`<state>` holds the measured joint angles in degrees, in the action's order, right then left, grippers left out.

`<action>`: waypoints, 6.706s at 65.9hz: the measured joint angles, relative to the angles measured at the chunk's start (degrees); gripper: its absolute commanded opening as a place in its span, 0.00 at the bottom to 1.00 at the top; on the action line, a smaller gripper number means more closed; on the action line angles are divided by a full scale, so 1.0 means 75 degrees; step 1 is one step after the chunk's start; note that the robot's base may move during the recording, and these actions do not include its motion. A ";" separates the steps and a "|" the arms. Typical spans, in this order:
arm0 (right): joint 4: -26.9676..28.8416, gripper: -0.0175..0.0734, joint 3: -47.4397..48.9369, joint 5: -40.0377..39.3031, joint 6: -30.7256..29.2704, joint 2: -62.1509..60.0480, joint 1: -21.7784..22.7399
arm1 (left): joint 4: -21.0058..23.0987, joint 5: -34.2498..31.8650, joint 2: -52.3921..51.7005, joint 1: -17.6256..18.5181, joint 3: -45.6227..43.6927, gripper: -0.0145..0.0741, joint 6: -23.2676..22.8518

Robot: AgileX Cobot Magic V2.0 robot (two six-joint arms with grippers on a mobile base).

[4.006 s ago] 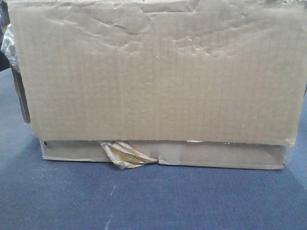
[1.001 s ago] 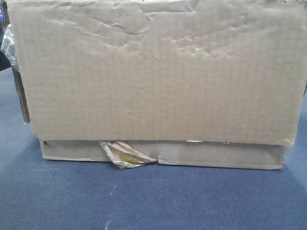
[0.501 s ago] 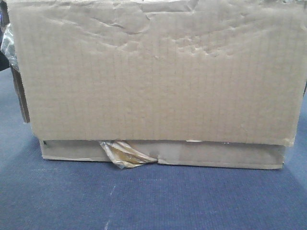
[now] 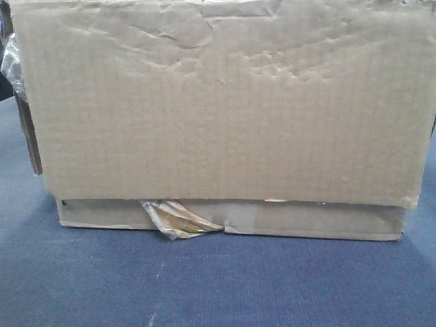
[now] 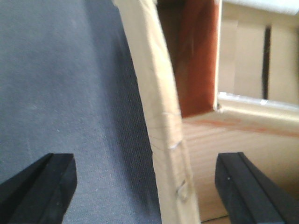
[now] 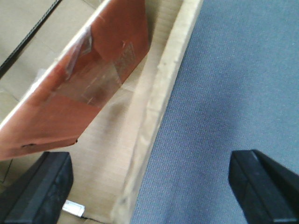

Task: Stack two boxes on right shelf middle

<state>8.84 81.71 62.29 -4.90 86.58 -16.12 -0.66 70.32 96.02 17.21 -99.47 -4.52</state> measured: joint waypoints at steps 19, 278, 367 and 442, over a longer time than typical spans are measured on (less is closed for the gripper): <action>0.0000 0.73 0.0000 -0.0050 0.0000 0.0412 0.0000 | -0.0356 -0.0015 0.0223 0.0125 0.0515 0.67 0.0000; 0.0080 0.02 0.2354 -0.1106 0.0045 -0.1302 -0.0028 | -0.0378 -0.0887 -0.1618 0.0184 -0.1955 0.04 -0.0086; 0.0080 0.02 0.2354 -0.1106 0.0045 -0.1302 -0.0028 | -0.0364 -0.0905 -0.1618 0.0184 -0.1955 0.04 -0.0086; 0.0080 0.02 0.2354 -0.1106 0.0045 -0.1302 -0.0028 | -0.0364 -0.0905 -0.1618 0.0184 -0.1955 0.04 -0.0086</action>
<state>9.44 99.36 53.99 -4.55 76.81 -16.34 -3.39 63.53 83.89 18.59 -114.13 -5.16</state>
